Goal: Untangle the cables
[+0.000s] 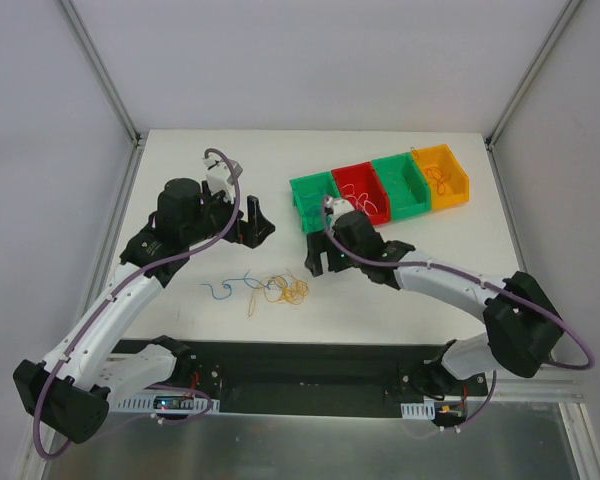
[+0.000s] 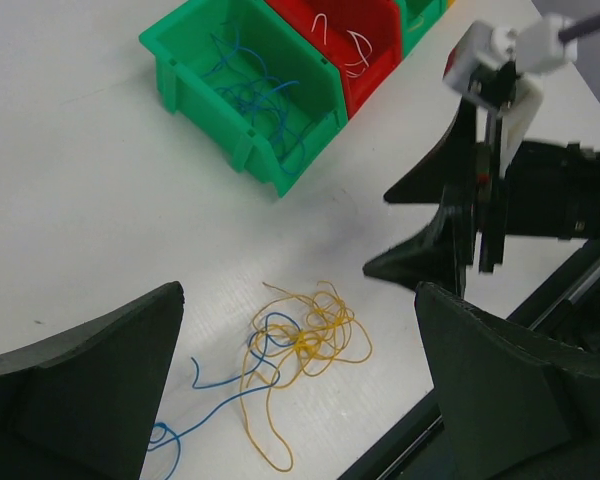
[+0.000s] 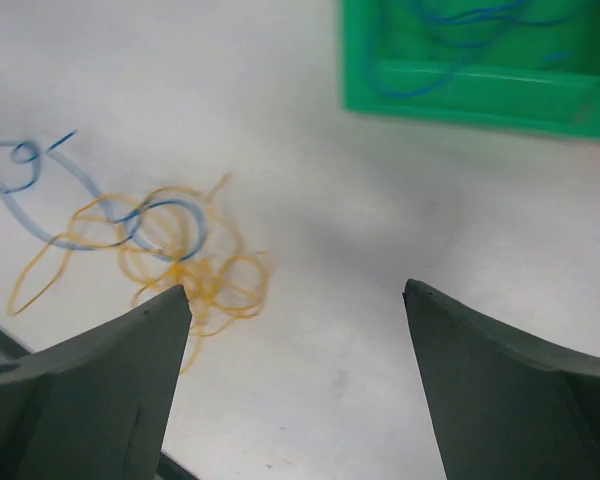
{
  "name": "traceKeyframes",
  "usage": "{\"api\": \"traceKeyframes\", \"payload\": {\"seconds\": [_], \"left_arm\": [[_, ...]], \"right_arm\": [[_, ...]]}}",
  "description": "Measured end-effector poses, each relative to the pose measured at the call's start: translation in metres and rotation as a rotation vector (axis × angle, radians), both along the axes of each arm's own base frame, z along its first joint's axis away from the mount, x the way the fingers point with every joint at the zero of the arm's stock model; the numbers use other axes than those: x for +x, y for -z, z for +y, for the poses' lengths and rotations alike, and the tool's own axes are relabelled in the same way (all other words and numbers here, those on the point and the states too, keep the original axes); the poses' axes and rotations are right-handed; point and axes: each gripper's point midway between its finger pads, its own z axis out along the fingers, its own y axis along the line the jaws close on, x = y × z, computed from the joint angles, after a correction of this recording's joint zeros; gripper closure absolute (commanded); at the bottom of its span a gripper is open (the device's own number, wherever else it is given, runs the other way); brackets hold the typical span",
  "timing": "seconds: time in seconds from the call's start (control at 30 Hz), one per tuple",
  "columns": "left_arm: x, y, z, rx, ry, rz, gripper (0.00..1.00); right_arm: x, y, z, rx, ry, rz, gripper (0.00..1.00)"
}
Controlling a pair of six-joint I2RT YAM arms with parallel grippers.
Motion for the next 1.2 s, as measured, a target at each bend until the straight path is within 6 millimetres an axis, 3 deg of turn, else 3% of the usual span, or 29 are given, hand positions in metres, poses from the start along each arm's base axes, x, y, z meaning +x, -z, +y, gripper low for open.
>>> {"api": "traceKeyframes", "payload": {"seconds": [0.07, 0.17, 0.37, 0.53, 0.83, 1.07, 1.2], "left_arm": [[-0.001, 0.000, -0.001, -0.003, 0.002, 0.005, 0.02], [0.000, 0.001, -0.001, -0.005, 0.004, 0.010, 0.04], [0.003, 0.009, -0.003, 0.004, 0.003, 0.036, 0.04], [0.005, 0.015, -0.004, 0.010, 0.002, 0.055, 0.04], [0.003, 0.034, -0.007, -0.072, -0.090, 0.216, 0.01], [-0.036, 0.106, 0.023, -0.185, -0.429, 0.543, 0.01], [-0.047, 0.123, 0.045, -0.222, -0.639, 0.636, 0.01]], "right_arm": [[-0.027, 0.005, 0.034, 0.057, -0.121, -0.006, 0.12], [-0.052, 0.012, 0.066, 0.096, -0.230, -0.012, 0.17], [-0.076, 0.040, 0.098, 0.101, -0.312, -0.013, 0.27], [-0.085, 0.063, 0.100, 0.056, -0.303, -0.001, 0.34], [-0.073, 0.065, 0.093, 0.020, -0.217, -0.042, 0.46], [-0.068, 0.064, 0.091, 0.015, -0.190, -0.058, 0.51], [-0.067, 0.063, 0.092, 0.017, -0.188, -0.062, 0.57]]}}
